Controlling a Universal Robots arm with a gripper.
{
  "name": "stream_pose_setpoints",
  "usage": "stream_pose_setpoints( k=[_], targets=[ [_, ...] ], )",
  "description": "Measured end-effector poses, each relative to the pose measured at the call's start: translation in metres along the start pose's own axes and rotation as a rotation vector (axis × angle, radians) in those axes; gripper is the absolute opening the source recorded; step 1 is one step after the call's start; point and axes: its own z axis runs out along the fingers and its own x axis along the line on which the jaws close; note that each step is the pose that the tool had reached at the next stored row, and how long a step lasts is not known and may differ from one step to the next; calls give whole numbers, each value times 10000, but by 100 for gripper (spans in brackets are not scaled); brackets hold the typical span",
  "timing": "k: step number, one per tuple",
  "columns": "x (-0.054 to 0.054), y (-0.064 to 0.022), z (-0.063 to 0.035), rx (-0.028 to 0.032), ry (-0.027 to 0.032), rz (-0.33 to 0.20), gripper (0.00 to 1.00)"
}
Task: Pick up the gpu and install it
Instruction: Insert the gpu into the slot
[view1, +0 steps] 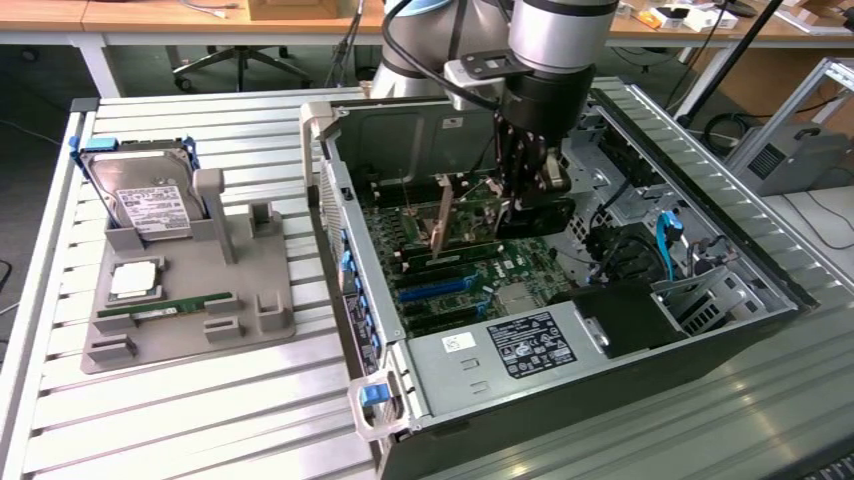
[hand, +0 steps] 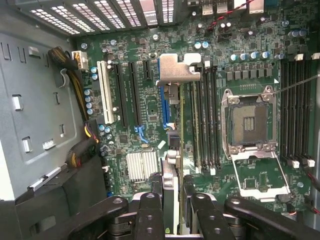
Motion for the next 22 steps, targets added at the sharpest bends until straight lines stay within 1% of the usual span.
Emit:
stream_pose_setpoints(
  k=[22],
  targets=[
    [31, 32, 46, 0, 6, 1, 27]
  ],
)
